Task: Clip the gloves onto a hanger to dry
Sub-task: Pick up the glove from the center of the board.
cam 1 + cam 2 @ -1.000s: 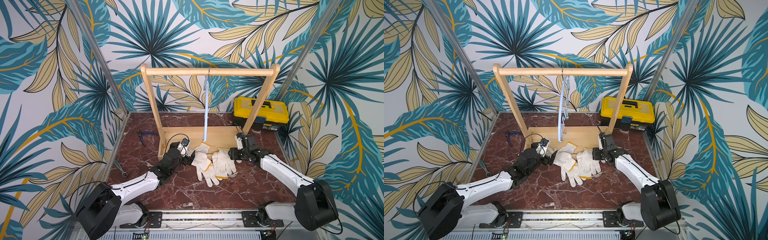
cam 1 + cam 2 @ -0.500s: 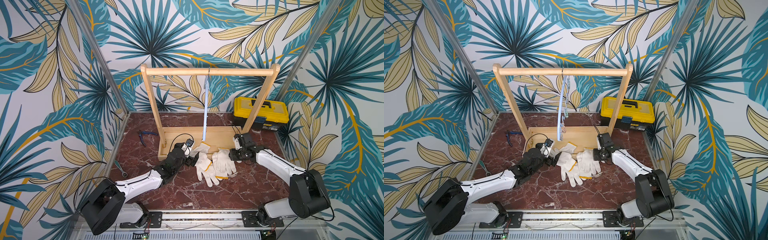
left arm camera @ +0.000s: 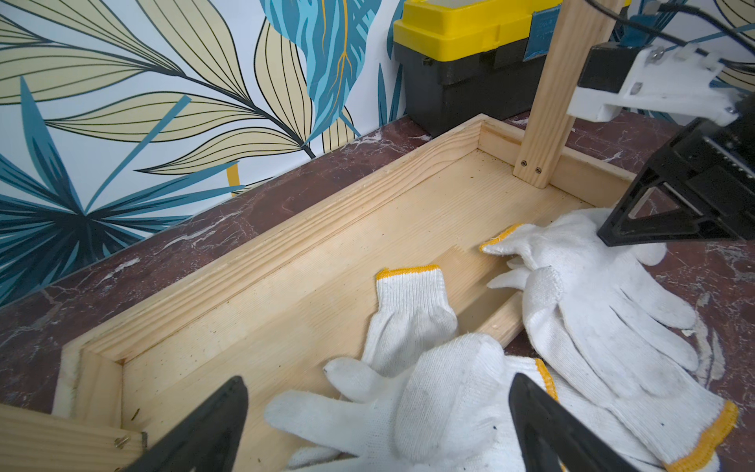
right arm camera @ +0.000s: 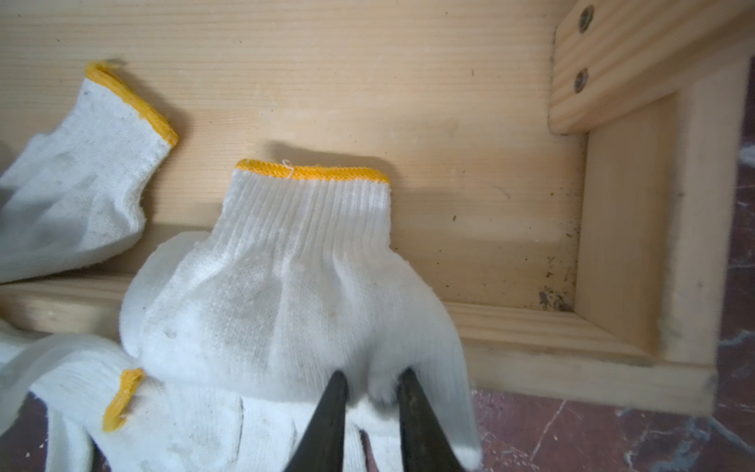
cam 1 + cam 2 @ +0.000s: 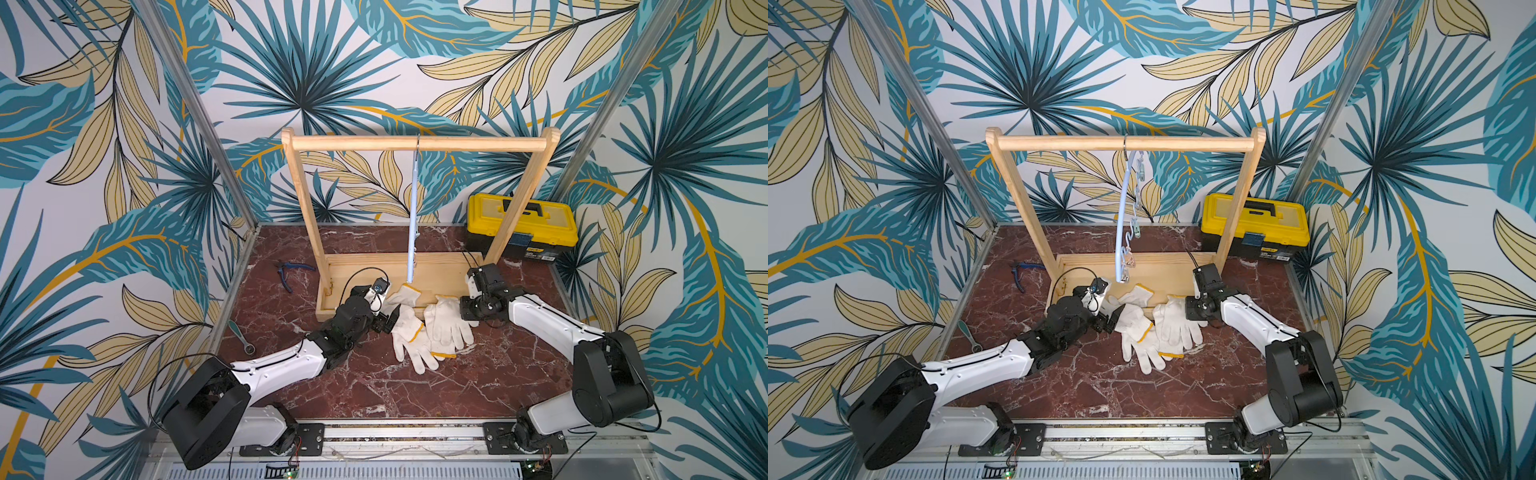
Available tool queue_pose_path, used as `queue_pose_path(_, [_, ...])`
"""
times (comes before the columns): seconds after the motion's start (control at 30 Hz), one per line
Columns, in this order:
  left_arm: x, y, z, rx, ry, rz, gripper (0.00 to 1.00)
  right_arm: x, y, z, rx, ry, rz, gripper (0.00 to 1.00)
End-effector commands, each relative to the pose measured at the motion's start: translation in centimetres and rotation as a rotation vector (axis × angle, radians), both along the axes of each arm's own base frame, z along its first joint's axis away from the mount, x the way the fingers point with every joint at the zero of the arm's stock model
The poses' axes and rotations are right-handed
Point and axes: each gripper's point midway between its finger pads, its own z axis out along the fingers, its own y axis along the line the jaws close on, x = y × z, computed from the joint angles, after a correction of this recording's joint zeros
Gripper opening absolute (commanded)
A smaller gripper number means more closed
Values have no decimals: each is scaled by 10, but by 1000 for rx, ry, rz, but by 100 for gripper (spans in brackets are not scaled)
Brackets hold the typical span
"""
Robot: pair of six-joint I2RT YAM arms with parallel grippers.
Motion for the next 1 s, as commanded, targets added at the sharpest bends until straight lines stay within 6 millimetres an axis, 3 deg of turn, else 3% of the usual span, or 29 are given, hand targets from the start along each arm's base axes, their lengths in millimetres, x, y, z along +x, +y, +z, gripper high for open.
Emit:
queue_pose_path(0.0, [7, -11, 25, -49, -35, -11, 100, 2, 7, -16, 23, 29, 3, 16])
queue_pose_path(0.17, [6, -14, 26, -54, -33, -17, 99, 2, 7, -13, 24, 22, 2, 4])
queue_pose_path(0.3, [6, -16, 27, -65, -29, -25, 100, 1, 10, 4, 42, 0, 17, 0])
queue_pose_path(0.43, [6, -18, 33, -100, -20, -22, 100, -2, 17, 36, 80, -57, 74, 0])
queue_pose_path(0.73, [3, -10, 44, -237, 31, 41, 100, -25, 54, 114, 248, -198, 291, 0])
queue_pose_path(0.97, [-14, -14, 55, -382, 134, -5, 100, -56, 89, 152, 426, -252, 480, 0])
